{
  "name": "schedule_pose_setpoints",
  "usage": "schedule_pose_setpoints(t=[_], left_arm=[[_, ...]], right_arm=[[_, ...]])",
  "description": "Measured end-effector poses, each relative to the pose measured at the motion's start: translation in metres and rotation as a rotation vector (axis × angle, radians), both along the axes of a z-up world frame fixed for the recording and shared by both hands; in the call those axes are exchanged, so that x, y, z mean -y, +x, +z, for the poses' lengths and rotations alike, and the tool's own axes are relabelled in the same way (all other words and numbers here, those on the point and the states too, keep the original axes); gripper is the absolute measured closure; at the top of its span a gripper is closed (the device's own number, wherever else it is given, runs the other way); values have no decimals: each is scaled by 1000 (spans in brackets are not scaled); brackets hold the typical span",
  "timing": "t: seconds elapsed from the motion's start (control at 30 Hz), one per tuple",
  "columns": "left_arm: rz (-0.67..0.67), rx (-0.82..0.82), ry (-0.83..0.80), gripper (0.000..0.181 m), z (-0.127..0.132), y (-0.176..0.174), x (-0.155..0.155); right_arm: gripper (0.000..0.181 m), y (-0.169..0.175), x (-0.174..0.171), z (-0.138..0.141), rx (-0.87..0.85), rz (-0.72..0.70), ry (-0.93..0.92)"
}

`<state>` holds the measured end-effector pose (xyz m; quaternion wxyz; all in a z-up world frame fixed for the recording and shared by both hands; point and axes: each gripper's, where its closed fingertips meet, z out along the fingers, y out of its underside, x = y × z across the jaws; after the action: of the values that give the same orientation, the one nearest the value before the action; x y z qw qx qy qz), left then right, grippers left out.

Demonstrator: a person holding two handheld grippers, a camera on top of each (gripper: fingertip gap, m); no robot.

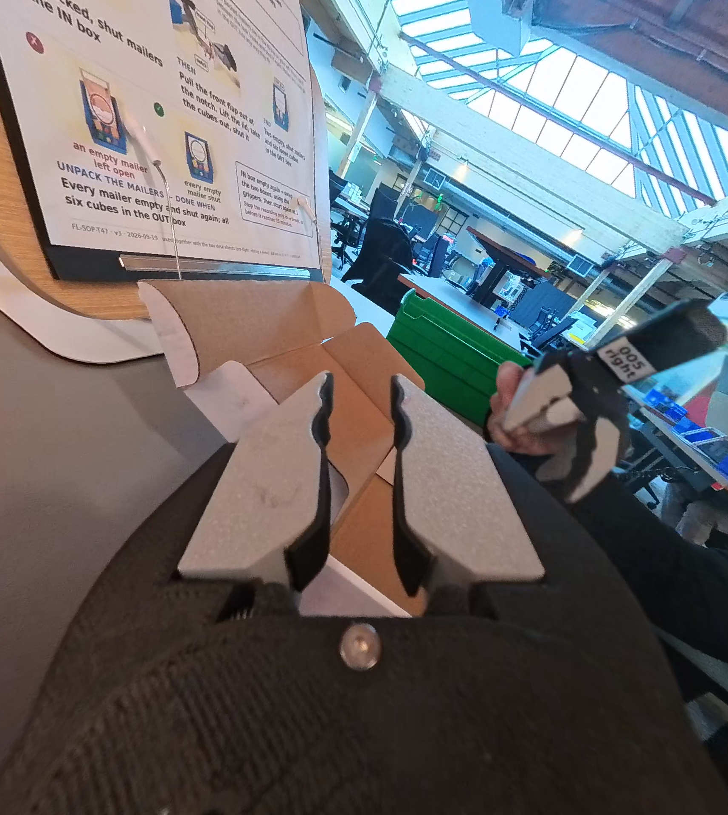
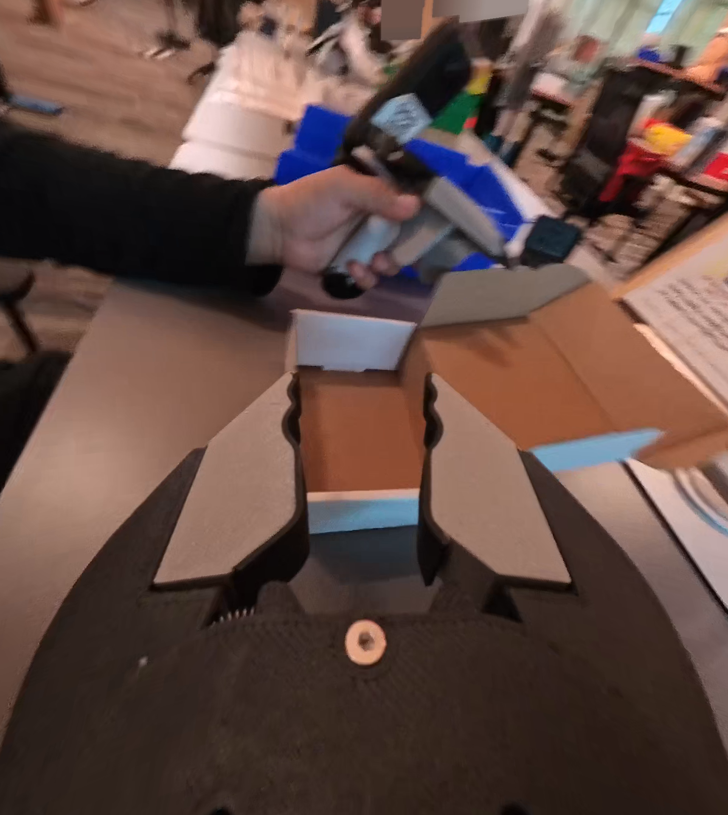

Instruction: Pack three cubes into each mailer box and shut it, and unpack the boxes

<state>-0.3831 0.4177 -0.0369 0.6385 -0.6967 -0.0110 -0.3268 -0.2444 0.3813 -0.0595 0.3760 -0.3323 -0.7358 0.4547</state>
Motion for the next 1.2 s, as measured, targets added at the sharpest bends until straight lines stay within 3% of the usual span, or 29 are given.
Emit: schedule_pose_setpoints(t=[0.1,0.2,0.37,0.67,1.2], left_arm=[[1,1,-1,157,0,0,0],[1,1,-1,158,-1,0,0],[0,-1,-2,157,-1,1,0],[-4,-2,-2,157,-1,2,0],[-5,-2,-5,157,-1,3,-1]], right_arm=[[123,-11,-58,15,-55,-274,-85],[116,-11,-122,8,-49,-583,-101],[105,-5,-167,-13,19,-819,-195],[97,-6,-179,-24,42,-910,-178],[89,-7,-175,-22,36,-885,-239]])
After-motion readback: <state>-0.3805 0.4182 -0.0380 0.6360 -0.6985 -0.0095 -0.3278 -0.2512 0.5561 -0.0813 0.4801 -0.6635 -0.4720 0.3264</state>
